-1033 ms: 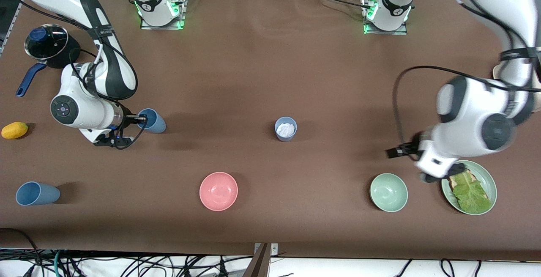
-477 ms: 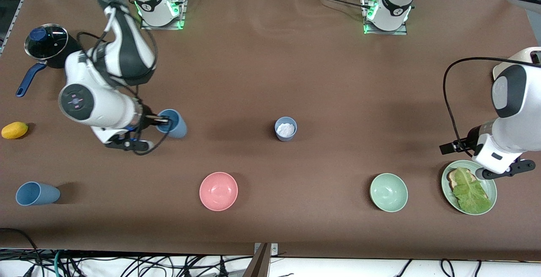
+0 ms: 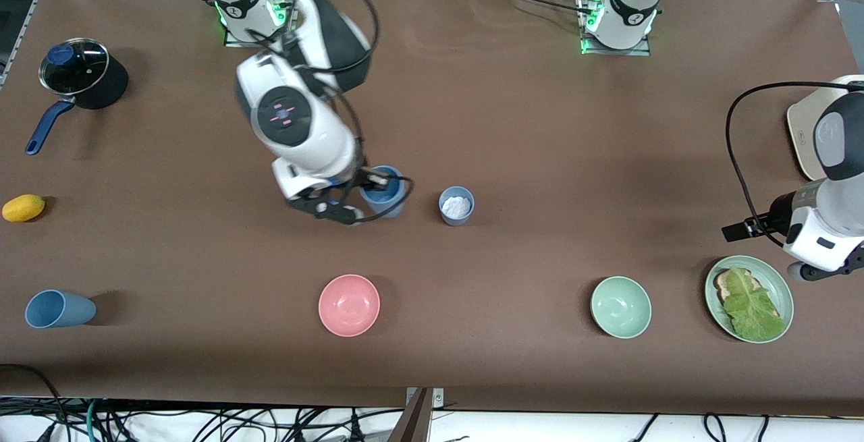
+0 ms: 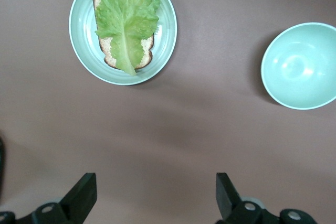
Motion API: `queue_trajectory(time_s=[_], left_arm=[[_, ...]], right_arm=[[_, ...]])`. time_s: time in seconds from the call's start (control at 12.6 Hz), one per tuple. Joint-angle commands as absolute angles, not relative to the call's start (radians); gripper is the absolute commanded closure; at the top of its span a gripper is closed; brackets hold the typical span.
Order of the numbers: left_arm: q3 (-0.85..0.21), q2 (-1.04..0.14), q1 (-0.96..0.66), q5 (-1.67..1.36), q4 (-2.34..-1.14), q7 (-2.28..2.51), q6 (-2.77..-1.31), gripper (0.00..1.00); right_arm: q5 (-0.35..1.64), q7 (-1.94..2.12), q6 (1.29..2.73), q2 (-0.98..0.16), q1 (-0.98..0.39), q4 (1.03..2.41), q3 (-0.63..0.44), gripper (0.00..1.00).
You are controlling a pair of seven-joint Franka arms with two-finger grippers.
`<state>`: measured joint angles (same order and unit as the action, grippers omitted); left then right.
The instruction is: Stack blue cups with both arms
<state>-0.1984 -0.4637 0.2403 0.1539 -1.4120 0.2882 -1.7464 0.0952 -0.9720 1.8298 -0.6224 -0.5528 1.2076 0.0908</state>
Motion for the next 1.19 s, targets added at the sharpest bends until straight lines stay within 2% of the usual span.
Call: queue_trajectory(time_s=[0.0, 0.16, 0.4, 0.56, 0.79, 1.11], left_arm=[[-0.210, -0.439, 0.247, 0.130, -1.396, 0.281, -1.723, 0.00], [-0.204, -0.392, 0.239, 0.124, -1.405, 0.273, -1.730, 0.00], [-0.202, -0.091, 0.149, 0.143, -1.664, 0.270, -1.772, 0.00], [-0.218, -0.086, 0.149, 0.129, -1.701, 0.273, -1.821, 0.00], [-0.197, -0.049, 0.152, -0.009, -1.692, 0.272, -1.750, 0.00], [-0.155, -0.018, 0.140, -0.025, -1.683, 0.267, -1.674, 0.00]], right_arm=[[0.101, -1.144, 1.888, -0.725, -0.633, 1.077, 0.077, 1.00], [0.098, -1.207, 1.954, -0.742, -0.669, 1.077, 0.075, 1.00], [0.094, -1.229, 1.977, -0.756, -0.676, 1.078, 0.072, 1.00], [0.074, -1.230, 1.973, -0.758, -0.686, 1.086, 0.072, 1.00], [0.069, -1.232, 1.967, -0.758, -0.693, 1.107, 0.072, 1.00], [0.048, -1.252, 1.967, -0.758, -0.706, 1.152, 0.072, 1.00]])
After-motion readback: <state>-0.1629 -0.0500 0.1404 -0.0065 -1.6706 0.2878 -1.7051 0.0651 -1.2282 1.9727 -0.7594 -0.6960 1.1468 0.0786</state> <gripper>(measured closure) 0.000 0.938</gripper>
